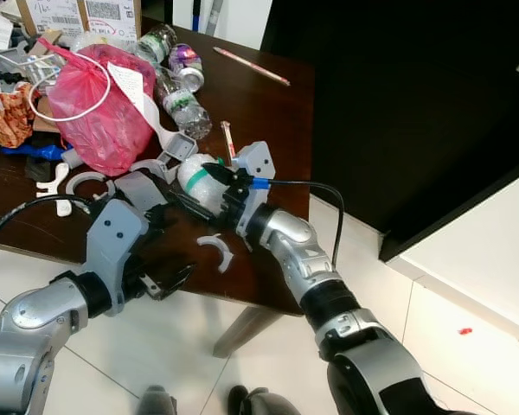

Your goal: Picking trash to rubbish bin

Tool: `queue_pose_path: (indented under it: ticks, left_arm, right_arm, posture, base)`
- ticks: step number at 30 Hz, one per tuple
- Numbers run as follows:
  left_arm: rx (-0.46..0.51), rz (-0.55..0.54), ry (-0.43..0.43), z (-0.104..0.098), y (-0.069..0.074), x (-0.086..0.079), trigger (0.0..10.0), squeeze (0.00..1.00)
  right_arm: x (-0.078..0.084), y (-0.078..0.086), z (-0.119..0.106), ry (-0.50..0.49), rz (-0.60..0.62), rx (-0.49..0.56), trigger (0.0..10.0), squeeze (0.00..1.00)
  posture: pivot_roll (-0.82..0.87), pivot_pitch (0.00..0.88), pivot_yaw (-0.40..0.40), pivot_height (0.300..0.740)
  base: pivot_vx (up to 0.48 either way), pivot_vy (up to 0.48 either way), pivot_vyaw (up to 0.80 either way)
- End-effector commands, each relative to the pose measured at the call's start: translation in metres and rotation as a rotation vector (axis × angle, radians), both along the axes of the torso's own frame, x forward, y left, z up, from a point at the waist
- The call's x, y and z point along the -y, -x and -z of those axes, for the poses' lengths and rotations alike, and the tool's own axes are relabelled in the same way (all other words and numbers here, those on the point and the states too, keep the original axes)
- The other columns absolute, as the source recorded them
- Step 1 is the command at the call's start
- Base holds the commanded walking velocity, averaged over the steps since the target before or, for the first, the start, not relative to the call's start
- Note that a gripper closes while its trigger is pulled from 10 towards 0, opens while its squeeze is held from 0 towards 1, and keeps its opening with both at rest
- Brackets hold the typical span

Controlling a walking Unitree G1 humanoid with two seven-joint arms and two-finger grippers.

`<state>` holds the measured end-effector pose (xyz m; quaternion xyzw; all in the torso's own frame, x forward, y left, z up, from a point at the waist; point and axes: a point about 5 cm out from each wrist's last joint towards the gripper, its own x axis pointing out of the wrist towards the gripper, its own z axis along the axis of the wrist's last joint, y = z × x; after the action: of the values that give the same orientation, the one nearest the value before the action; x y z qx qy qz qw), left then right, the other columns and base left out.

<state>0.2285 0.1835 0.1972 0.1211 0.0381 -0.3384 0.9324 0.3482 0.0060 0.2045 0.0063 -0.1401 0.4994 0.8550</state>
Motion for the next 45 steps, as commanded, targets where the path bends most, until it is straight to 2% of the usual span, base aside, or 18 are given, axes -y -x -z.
queue_pose_path:
  ticks: [1, 3, 5, 7, 10, 15, 22, 24, 26, 34, 38, 39, 41, 45]
  left_arm:
    - [-0.006, 0.018, 0.03, 0.001, 0.006, 0.007, 10.0, 0.0]
    - [-0.006, 0.014, 0.036, 0.001, 0.009, 0.009, 10.0, 0.0]
    - [-0.007, 0.012, 0.038, 0.001, 0.01, 0.01, 10.0, 0.0]
    - [-0.009, 0.009, 0.04, 0.002, 0.011, 0.011, 10.0, 0.0]
    - [-0.008, 0.005, 0.043, 0.001, 0.012, 0.012, 10.0, 0.0]
    - [0.004, -0.007, 0.047, -0.003, 0.015, 0.011, 10.0, 0.0]
    - [0.025, 0.006, 0.06, -0.009, 0.015, 0.015, 10.0, 0.0]
    - [0.027, 0.012, 0.062, -0.009, 0.015, 0.016, 10.0, 0.0]
    - [0.033, 0.027, 0.065, -0.011, 0.015, 0.019, 10.0, 0.0]
    - [0.04, 0.055, 0.079, -0.014, 0.015, 0.023, 10.0, 0.0]
    - [0.037, 0.054, 0.076, -0.014, 0.015, 0.024, 10.0, 0.0]
    - [0.037, 0.054, 0.076, -0.014, 0.015, 0.024, 10.0, 0.0]
    - [0.038, 0.054, 0.076, -0.014, 0.015, 0.025, 10.0, 0.0]
    - [0.045, 0.056, 0.081, -0.015, 0.015, 0.026, 10.0, 0.0]
  right_arm:
    - [-0.046, 0.026, -0.001, -0.061, -0.133, -0.008, 10.0, 0.0]
    - [-0.061, 0.036, -0.001, -0.03, -0.139, 0.038, 10.0, 0.0]
    - [-0.066, 0.04, 0.001, 0.001, -0.133, 0.068, 10.0, 0.0]
    - [-0.072, 0.044, 0.01, 0.097, -0.109, 0.118, 10.0, 0.0]
    - [-0.075, 0.044, 0.015, 0.153, -0.08, 0.15, 10.0, 0.0]
    - [-0.073, 0.04, 0.01, 0.193, -0.022, 0.227, 10.0, 0.0]
    - [-0.063, 0.025, -0.01, 0.134, 0.115, 0.274, 10.0, 0.0]
    - [-0.062, 0.023, -0.012, 0.132, 0.137, 0.283, 10.0, 0.0]
    - [-0.056, 0.015, -0.02, 0.144, 0.21, 0.325, 10.0, 0.0]
    - [-0.056, 0.01, -0.028, 0.178, 0.233, 0.381, 10.0, 0.0]
    - [-0.059, 0.01, -0.027, 0.238, 0.217, 0.42, 10.0, 0.0]
    - [-0.06, 0.01, -0.025, 0.279, 0.207, 0.432, 10.0, 0.0]
    - [-0.059, 0.005, -0.022, 0.329, 0.233, 0.399, 10.0, 0.0]
    - [-0.057, -0.001, -0.024, 0.335, 0.274, 0.365, 10.0, 0.0]
  posture:
    - [0.28, 0.288, -0.226, 0.74]
    - [0.29, 0.292, -0.234, 0.74]
    - [0.29, 0.294, -0.236, 0.74]
    - [0.3, 0.295, -0.239, 0.74]
    - [0.31, 0.296, -0.244, 0.74]
    - [0.31, 0.289, -0.249, 0.74]
    - [0.31, 0.282, -0.244, 0.74]
    - [0.3, 0.281, -0.243, 0.74]
    - [0.3, 0.276, -0.241, 0.74]
    - [0.3, 0.272, -0.243, 0.74]
    - [0.3, 0.27, -0.245, 0.74]
    - [0.3, 0.267, -0.246, 0.74]
    - [0.3, 0.265, -0.249, 0.74]
    - [0.3, 0.265, -0.249, 0.74]
  base:
    - [0.0, 0.0, 0.0]
    - [0.0, 0.0, 0.0]
    - [0.0, 0.0, 0.0]
    - [0.0, 0.0, 0.0]
    - [0.0, 0.0, 0.0]
    - [0.0, 0.0, 0.0]
    - [0.0, 0.0, 0.0]
    - [0.0, 0.0, 0.0]
    - [0.0, 0.0, 0.0]
    - [0.0, 0.0, 0.0]
    - [0.0, 0.0, 0.0]
    - [0.0, 0.0, 0.0]
    - [0.0, 0.0, 0.0]
    - [0.0, 0.0, 0.0]
